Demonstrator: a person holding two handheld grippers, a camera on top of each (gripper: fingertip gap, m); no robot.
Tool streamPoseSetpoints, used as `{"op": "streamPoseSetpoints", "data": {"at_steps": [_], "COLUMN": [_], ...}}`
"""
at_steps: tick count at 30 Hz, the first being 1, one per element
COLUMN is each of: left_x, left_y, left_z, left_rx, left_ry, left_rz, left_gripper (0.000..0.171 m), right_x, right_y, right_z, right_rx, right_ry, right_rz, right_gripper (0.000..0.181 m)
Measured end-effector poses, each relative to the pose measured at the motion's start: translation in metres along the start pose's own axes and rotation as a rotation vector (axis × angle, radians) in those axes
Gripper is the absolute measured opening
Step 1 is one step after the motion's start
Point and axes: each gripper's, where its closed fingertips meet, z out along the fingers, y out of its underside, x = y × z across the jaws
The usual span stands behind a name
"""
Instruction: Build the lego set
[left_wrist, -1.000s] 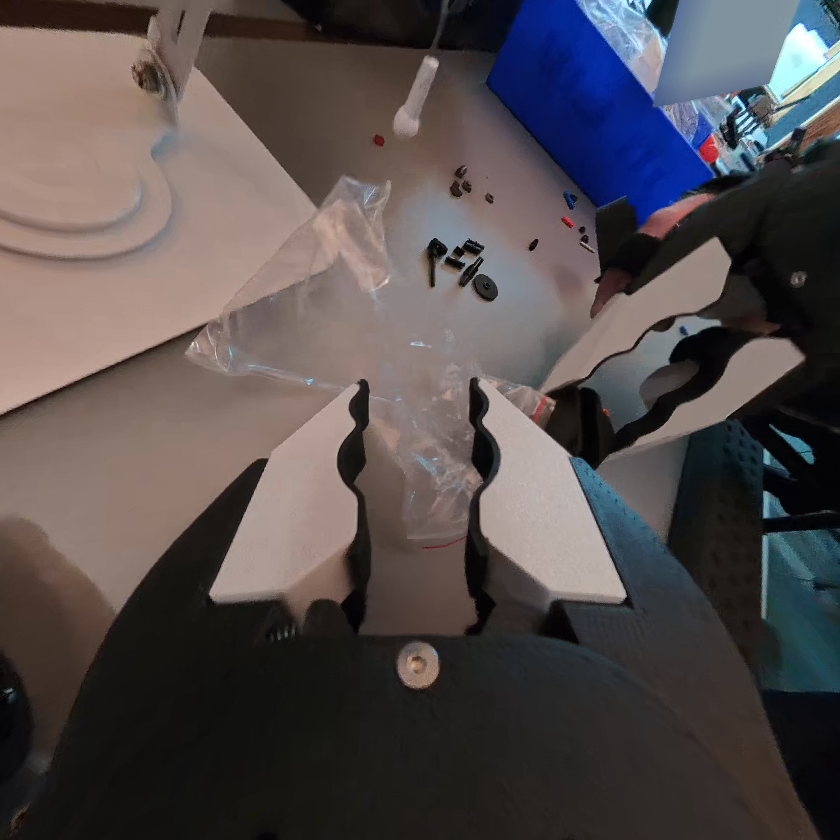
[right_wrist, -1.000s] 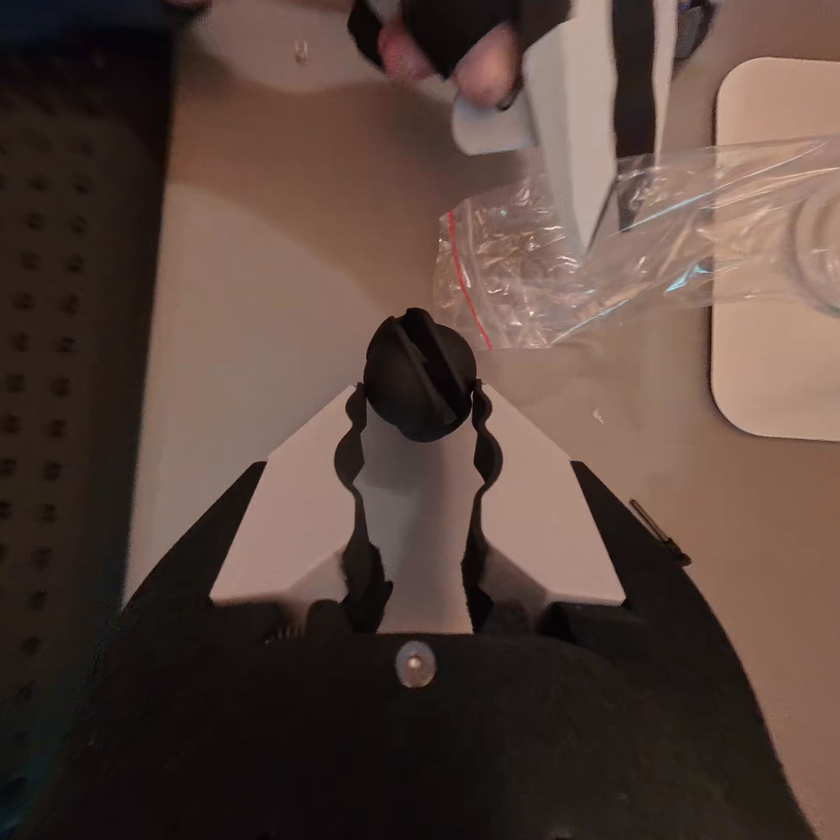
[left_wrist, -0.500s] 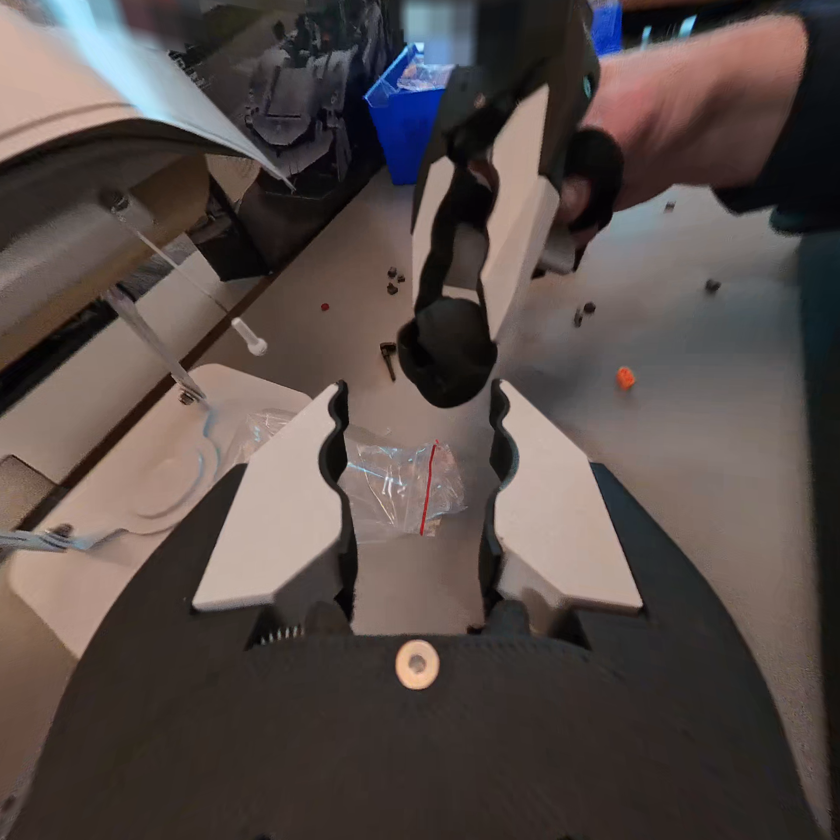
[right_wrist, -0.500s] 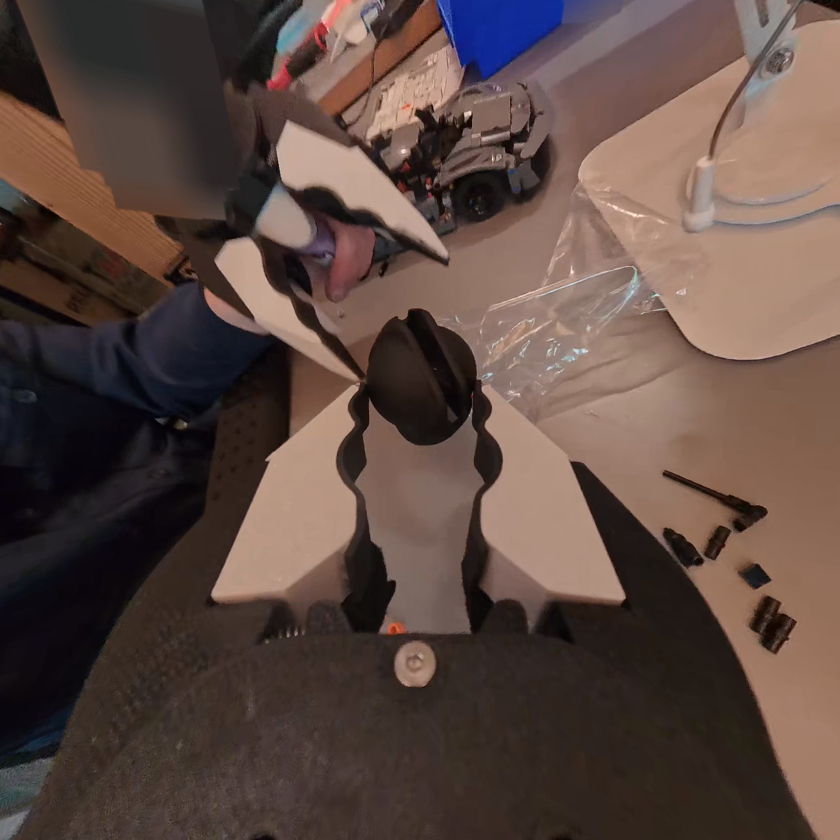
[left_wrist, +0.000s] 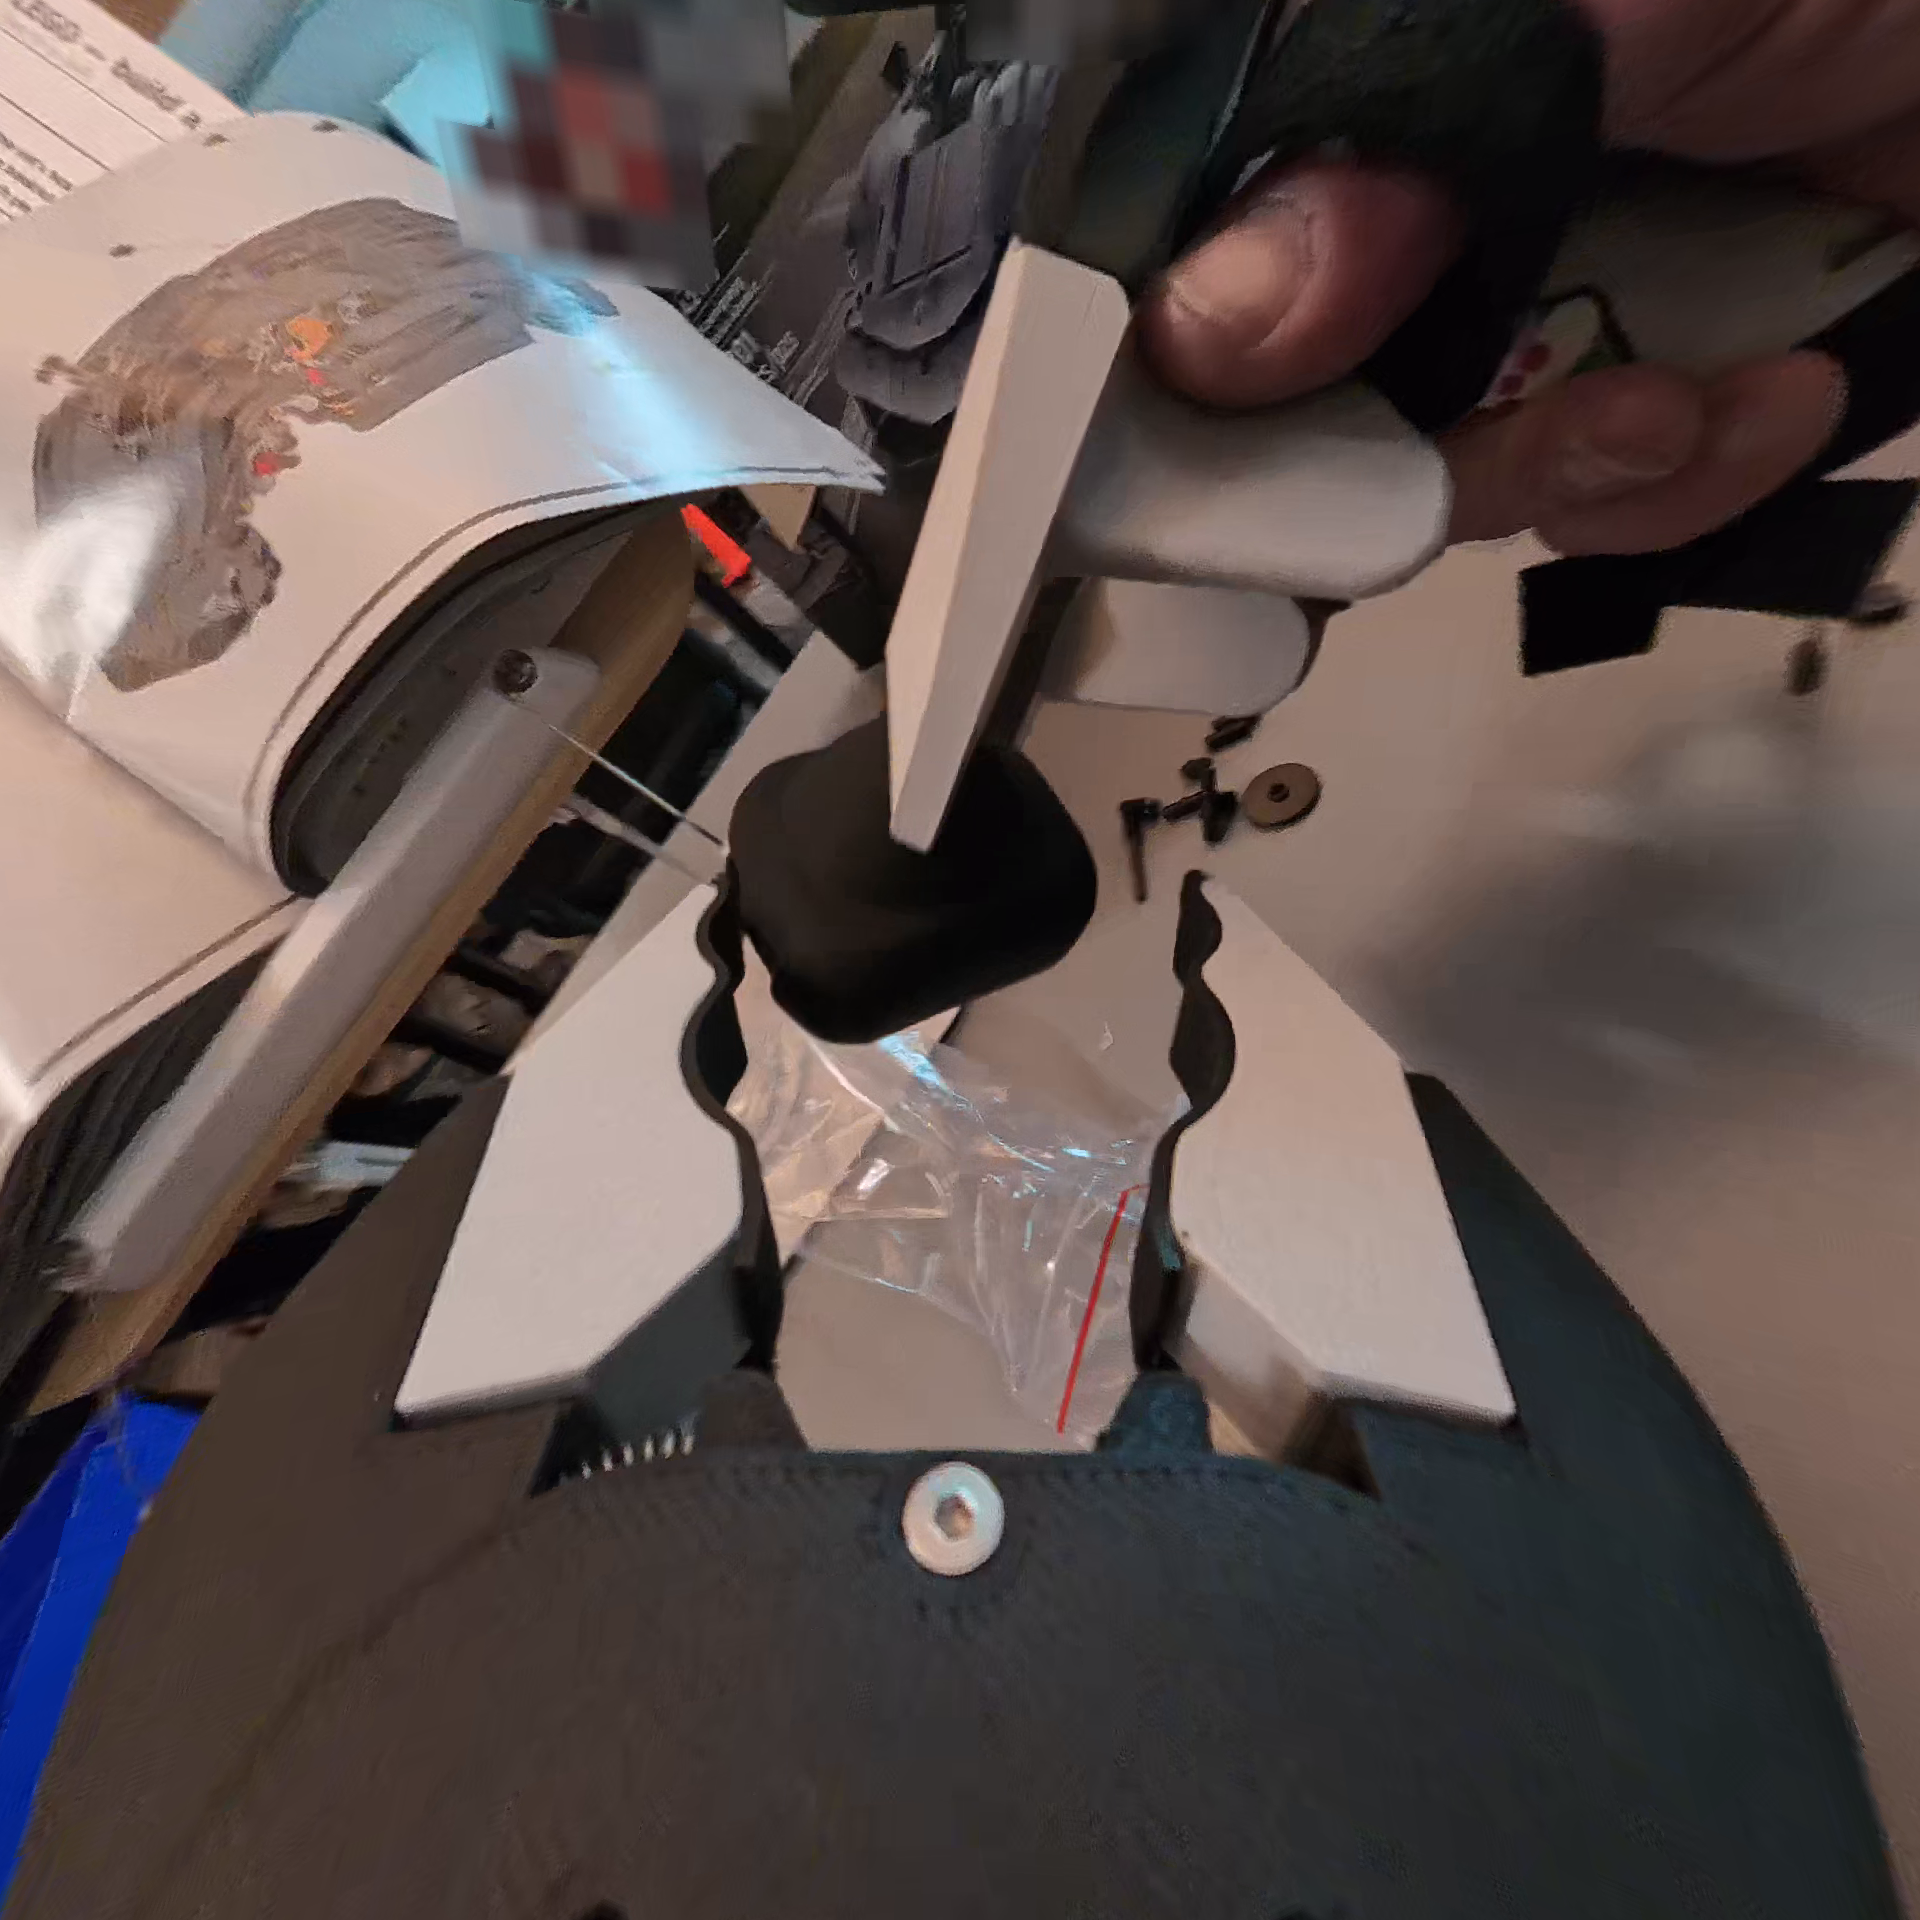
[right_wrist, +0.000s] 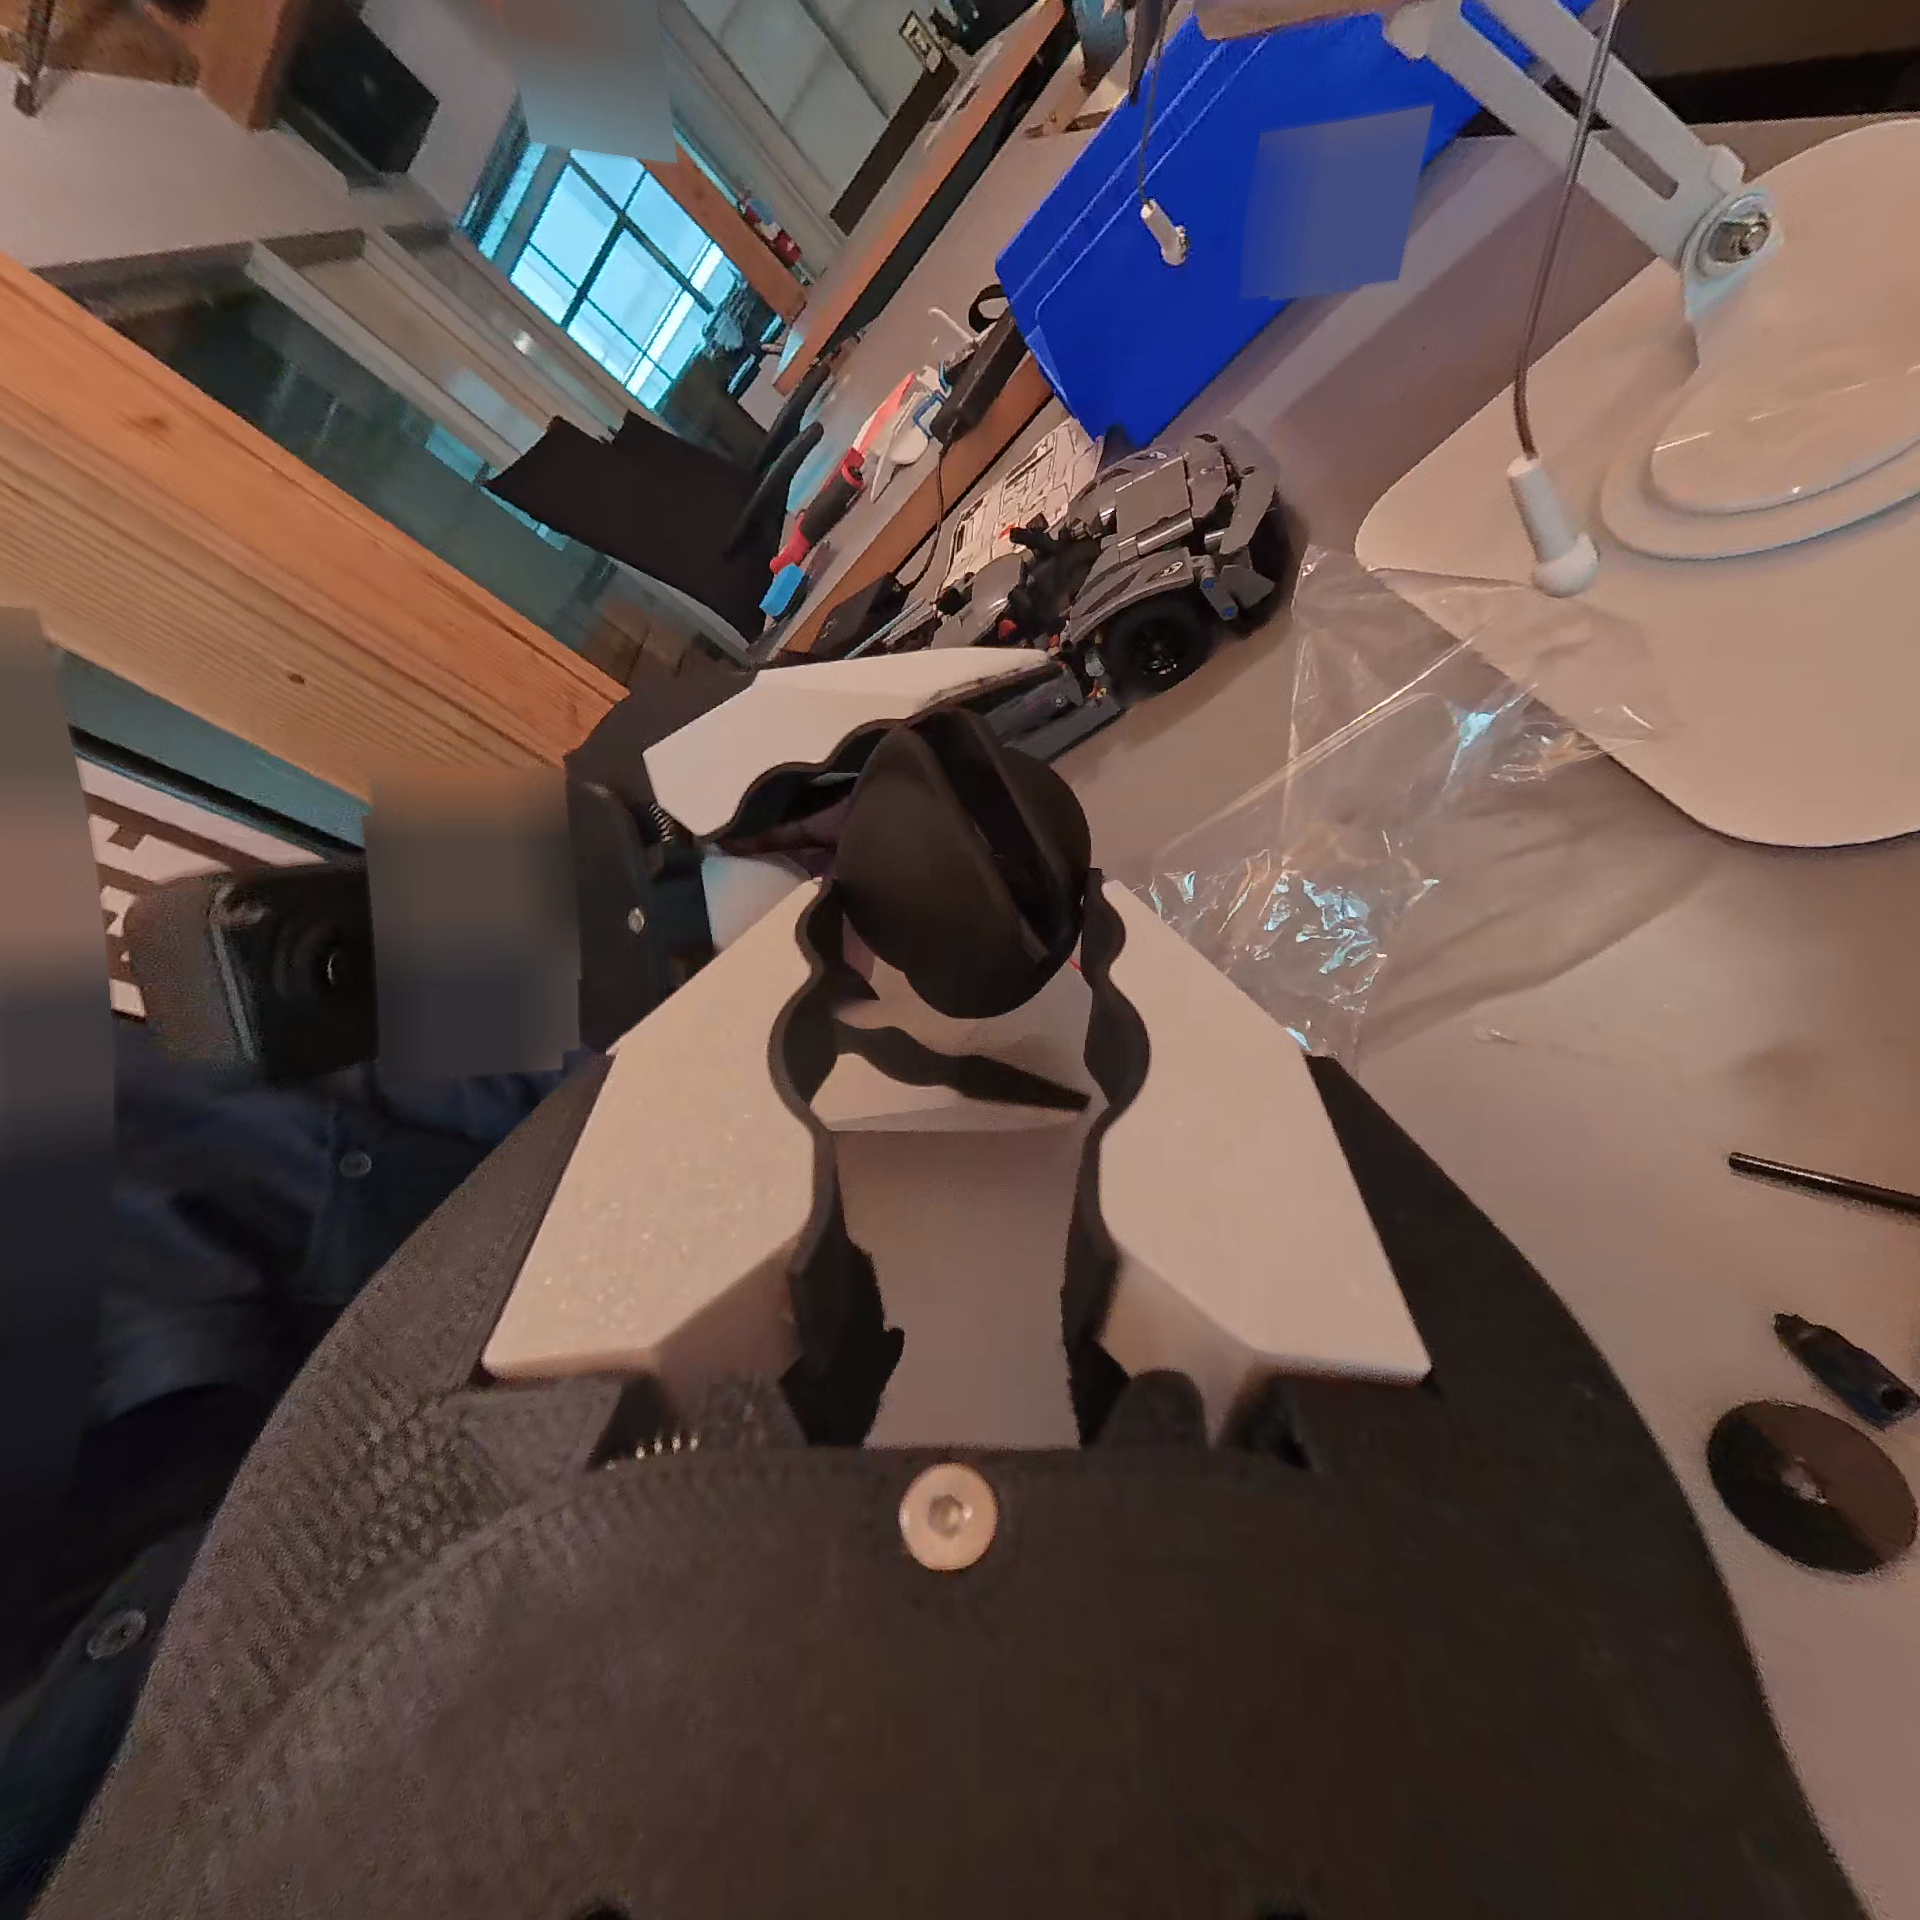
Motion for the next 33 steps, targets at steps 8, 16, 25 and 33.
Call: {"op": "streamPoseSetpoints", "data": {"at_steps": [8, 16, 25, 33], "left_x": [-0.004, 0.041, 0.068, 0.077], "left_y": [0.002, 0.008, 0.019, 0.024], "left_z": [0.004, 0.003, 0.0, 0.008], "left_rx": [-0.022, -0.029, -0.118, -0.185], "left_ry": [-0.03, 0.444, 0.605, 0.576], "left_rz": [0.041, -0.254, -0.247, -0.161], "left_gripper": [0.061, 0.06, 0.06, 0.062], "right_x": [0.003, 0.017, 0.023, 0.025], "right_y": [0.005, 0.015, 0.057, 0.061], "right_z": [0.0, -0.036, -0.017, -0.014], "right_rx": [-0.029, -0.151, -0.423, -0.431], "right_ry": [0.022, 0.109, 0.237, 0.226], "right_rz": [0.036, -0.013, -0.188, -0.152], "right_gripper": [0.048, 0.042, 0.057, 0.034]}}
